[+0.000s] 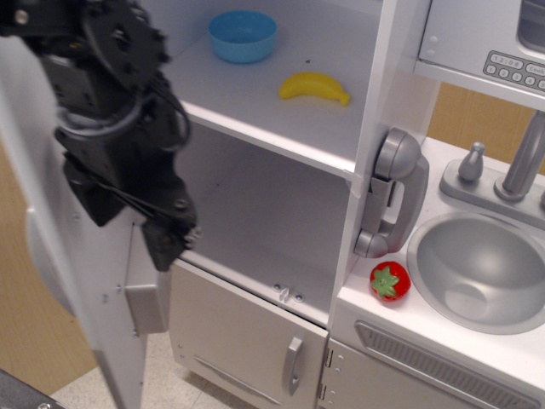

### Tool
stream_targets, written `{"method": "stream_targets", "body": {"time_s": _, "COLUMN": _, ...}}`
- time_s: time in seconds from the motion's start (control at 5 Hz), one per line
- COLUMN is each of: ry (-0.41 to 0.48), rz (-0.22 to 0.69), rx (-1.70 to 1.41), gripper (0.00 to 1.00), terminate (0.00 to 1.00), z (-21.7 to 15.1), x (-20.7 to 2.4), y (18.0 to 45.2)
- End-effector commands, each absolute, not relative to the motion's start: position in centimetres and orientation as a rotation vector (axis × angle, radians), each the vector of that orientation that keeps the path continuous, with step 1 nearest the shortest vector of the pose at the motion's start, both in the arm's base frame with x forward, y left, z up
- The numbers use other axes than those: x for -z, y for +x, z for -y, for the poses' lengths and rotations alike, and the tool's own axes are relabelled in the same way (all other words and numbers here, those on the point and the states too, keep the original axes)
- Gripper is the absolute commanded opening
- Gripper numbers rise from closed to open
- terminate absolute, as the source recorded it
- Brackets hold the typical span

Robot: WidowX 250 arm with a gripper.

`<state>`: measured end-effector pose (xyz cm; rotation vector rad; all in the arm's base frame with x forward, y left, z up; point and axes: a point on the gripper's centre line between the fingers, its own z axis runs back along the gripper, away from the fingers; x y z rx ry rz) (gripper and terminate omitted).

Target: Open fridge

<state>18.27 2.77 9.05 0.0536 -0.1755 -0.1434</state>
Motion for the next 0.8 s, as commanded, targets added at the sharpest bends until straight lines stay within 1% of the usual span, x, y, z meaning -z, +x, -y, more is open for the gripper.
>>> {"method": "stream_targets", "body": {"time_s": 0.0, "ry": 0.076, "rz": 0.252, "rx": 0.108, "gripper": 1.0, "terminate": 0.0, "z": -8.9, "x": -10.5, "y": 21.1}}
{"method": "stream_targets", "body": {"time_s": 0.2, "ry": 0.099, "rz": 0.316, "rx": 0.037, "gripper": 1.0, "terminate": 0.0, "z": -10.9, "x": -10.3, "y": 24.3}}
{"method": "stream_targets", "body": {"time_s": 0.4, "ry": 0.144, "rz": 0.363, "rx": -0.036, "gripper": 1.0, "terminate": 0.0, "z": -11.3, "x": -10.1, "y": 26.8}}
{"method": "stream_targets", "body": {"time_s": 0.6, "ry": 0.138, "rz": 0.354, "rx": -0.045, "gripper": 1.0, "terminate": 0.0, "z": -11.6, "x": -9.8, "y": 29.0}}
